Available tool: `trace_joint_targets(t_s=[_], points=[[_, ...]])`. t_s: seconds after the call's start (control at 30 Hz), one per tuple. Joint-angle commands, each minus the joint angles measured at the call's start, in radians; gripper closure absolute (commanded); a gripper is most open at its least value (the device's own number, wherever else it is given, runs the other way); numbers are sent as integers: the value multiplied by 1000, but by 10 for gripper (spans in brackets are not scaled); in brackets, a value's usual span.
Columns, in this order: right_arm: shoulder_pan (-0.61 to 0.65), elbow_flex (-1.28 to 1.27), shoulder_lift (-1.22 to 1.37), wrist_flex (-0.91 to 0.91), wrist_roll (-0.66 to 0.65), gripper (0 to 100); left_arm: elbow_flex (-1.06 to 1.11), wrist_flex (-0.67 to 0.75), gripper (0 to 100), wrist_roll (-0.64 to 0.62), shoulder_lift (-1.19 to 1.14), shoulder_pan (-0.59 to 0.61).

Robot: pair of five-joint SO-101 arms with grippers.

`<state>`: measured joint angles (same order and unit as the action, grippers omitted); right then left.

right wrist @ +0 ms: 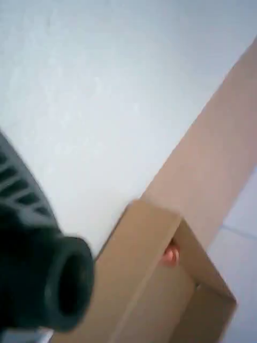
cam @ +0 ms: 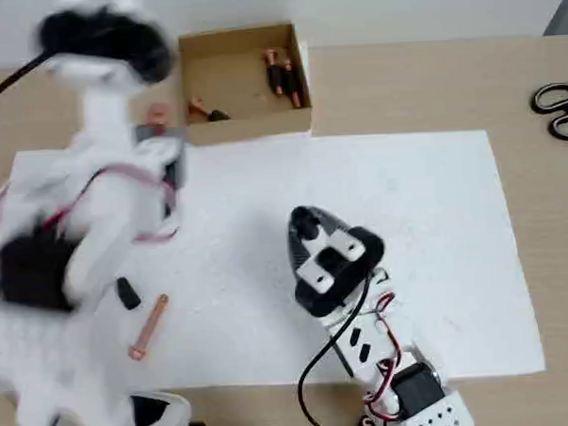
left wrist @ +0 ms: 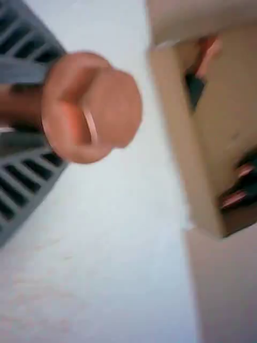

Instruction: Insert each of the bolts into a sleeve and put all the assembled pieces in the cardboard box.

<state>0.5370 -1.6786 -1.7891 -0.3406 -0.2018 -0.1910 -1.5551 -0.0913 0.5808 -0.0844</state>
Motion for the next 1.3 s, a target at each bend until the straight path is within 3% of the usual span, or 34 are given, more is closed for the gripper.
trace_joint_targets(t_s=[0.0, 0.23, 0.4, 0.57, 0.63, 0.9, 1.03, 1.27], points=[[27, -5, -24, 28, -11, 994, 242, 124, 994, -26, 229, 58], [21, -5, -22, 102, -5, 994, 731, 548, 994, -160, 563, 58], [25, -6, -15, 104, 58, 994, 1050, 835, 994, -2, 638, -170], [25, -6, -15, 102, 129, 994, 1162, 1238, 994, -114, 637, -302], [25, -6, -15, 102, 129, 994, 1175, 1324, 994, -121, 606, -324], [25, -6, -19, -24, 157, 994, 1185, 1309, 994, -281, 574, -361], [24, -6, -21, -50, 199, 994, 1188, 1192, 994, -285, 580, -364], [21, -6, -24, -35, 196, 994, 1109, 977, 994, -450, 580, -359]])
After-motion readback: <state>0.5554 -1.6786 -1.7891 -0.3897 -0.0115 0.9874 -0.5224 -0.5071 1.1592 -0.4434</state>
